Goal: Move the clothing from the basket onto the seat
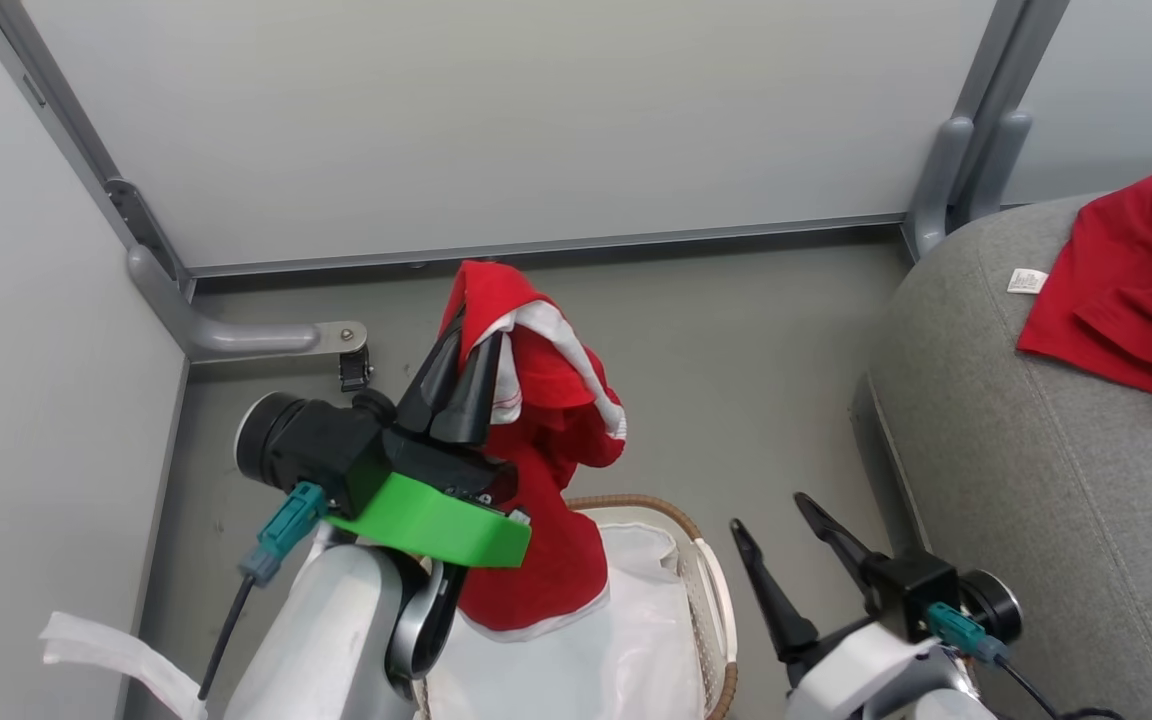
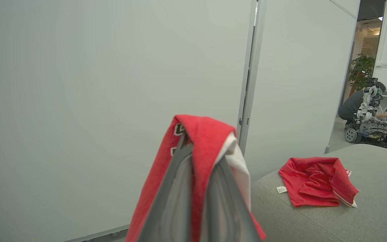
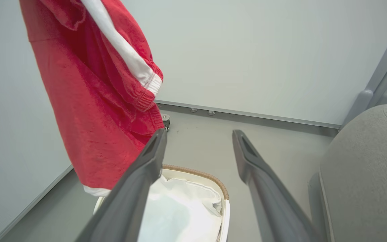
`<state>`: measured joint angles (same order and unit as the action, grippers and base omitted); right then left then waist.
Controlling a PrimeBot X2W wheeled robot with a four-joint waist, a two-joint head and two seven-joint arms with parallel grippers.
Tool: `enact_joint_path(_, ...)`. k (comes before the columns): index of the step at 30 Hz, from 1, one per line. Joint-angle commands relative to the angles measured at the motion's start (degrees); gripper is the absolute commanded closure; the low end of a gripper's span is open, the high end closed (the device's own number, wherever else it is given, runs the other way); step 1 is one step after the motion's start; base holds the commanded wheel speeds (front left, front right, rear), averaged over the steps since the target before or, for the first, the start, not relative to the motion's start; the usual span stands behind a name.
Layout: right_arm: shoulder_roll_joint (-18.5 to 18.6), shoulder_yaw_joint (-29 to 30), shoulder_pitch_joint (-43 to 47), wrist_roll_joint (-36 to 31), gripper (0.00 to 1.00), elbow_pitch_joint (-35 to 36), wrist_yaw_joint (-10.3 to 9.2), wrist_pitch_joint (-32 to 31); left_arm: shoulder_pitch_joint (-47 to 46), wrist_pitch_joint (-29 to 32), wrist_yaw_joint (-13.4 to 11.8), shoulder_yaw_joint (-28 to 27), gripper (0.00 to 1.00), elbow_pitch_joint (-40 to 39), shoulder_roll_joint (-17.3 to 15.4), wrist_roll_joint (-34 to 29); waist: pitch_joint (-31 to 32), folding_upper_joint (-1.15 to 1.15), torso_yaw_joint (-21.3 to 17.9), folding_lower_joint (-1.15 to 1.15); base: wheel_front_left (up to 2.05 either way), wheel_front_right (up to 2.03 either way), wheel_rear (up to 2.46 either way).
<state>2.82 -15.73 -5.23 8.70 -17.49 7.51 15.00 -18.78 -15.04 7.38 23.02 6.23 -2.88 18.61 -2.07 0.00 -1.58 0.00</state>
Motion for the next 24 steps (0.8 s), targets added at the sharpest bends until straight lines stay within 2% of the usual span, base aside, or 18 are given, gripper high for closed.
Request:
enact_joint_path(1,0.2,-1.0,-1.1,0.5,0.0,0.3,-0.04,0.3,-1.2,-0.2,0.0,0.3,1.0,-0.3,-0.1,0.7,-0.2,0.0,0.4,0.0,0.0,0.0,0.0)
enact_joint_path(12,0.3,-10.7,-7.4,1.2,0.0,2.0,-0.04,0.3,-3.3,-0.2,-0.8,4.3,1.0,-1.4,-0.1,1.8,-1.1,0.0,2.9,0.0,0.0,0.0,0.0)
enact_joint_path(24,0.3,-9.5,-11.3,-2.7,0.0,1.1,-0.04,0.3,-3.4,-0.2,-1.2,6.6,1.0,-1.6,-0.1,2.7,-1.7,0.0,4.2,0.0,0.0,0.0,0.0)
